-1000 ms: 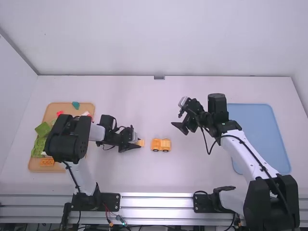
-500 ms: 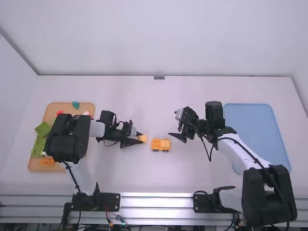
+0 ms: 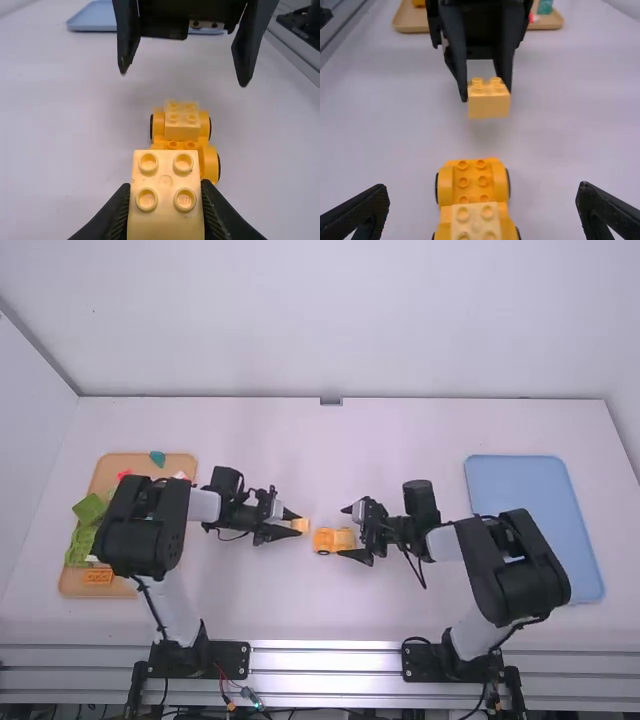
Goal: Assemble lego blocks to make yellow taxi
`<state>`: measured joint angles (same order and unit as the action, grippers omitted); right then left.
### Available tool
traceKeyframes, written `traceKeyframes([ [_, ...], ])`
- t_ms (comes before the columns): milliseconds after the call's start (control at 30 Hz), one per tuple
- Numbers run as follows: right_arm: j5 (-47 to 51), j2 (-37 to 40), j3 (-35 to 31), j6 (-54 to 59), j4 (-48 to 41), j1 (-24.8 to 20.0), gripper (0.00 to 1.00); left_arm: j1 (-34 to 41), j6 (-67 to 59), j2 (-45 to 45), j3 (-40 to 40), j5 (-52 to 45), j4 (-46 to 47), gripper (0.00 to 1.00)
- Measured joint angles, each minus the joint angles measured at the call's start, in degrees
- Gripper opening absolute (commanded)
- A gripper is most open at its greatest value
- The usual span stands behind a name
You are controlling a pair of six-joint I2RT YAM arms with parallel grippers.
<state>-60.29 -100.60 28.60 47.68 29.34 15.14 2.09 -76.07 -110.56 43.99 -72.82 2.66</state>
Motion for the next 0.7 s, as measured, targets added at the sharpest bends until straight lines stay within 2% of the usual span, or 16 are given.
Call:
traceKeyframes([
  [400, 2.4, -2.5, -2.0, 5.2, -0.4, 0.0, 0.99, 4.2, 0.6, 0.0, 0.0, 3.6, -0.6, 0.13],
  [633, 3.0, -2.5, -3.3, 7.1, 0.1, 0.0, 0.99, 8.0, 4.7, 0.0, 0.0, 7.0, -5.9, 0.10],
  [700, 3.8, -2.6, -3.3, 7.3, 0.1, 0.5, 0.99, 9.7, 7.6, 0.0, 0.0, 9.6, -8.4, 0.06],
])
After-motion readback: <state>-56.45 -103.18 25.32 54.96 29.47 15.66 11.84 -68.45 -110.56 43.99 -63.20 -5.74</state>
